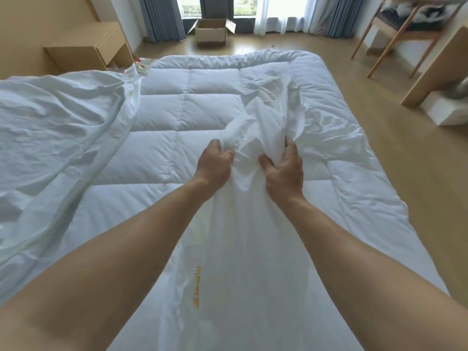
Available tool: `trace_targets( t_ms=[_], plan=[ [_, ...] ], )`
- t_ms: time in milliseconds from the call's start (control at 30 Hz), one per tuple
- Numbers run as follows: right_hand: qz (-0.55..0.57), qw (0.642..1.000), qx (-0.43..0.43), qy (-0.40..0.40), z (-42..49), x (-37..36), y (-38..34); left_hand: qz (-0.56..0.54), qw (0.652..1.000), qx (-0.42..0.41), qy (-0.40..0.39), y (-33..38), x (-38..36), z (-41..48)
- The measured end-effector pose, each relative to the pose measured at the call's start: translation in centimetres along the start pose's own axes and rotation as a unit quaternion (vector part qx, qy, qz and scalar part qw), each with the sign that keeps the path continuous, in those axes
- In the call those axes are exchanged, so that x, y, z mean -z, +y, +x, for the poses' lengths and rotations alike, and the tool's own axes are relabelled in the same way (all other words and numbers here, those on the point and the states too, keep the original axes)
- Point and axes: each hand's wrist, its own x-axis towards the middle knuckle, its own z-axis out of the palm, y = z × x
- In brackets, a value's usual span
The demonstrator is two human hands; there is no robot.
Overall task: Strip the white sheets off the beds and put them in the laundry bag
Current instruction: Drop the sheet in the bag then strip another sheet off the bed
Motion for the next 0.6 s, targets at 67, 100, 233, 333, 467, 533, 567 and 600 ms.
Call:
trace_targets(
  t_ms=[67,100,233,333,467,533,567,600],
  plan=[
    [-0.005,1.0,0.02,0.016,-3.8,1.0,-1.6,-0.025,1.0,-0.014,-0.013,0.2,2.1,-3.5],
    [-0.013,0.999,0.028,0.025,-5.9,1.3,-2.1,-0.033,0.999,-0.021,-0.021,0.1,3.1,-5.6],
    [-0.039,0.997,0.037,0.061,-15.5,1.7,-2.7,-0.025,0.998,-0.031,-0.043,-3.1,6.1,-14.3],
    [0.012,0.998,-0.015,0.058,-23.7,1.7,-1.0,-0.003,0.998,0.018,-0.063,-7.4,7.7,-20.7],
    [0.097,0.987,-0.128,0.025,-32.9,1.8,2.2,0.001,0.994,0.075,-0.082,-13.2,8.7,-27.9],
    [0.1,0.98,-0.172,0.003,-35.9,2.1,3.7,0.02,0.99,0.092,-0.101,-15.6,8.9,-30.1],
    [0.084,0.978,-0.191,-0.012,-37.2,2.1,4.6,0.037,0.988,0.095,-0.116,-16.9,9.0,-31.1],
    [0.061,0.976,-0.206,-0.027,-38.3,2.2,5.5,0.057,0.985,0.093,-0.132,-17.9,9.2,-31.8]
  ],
)
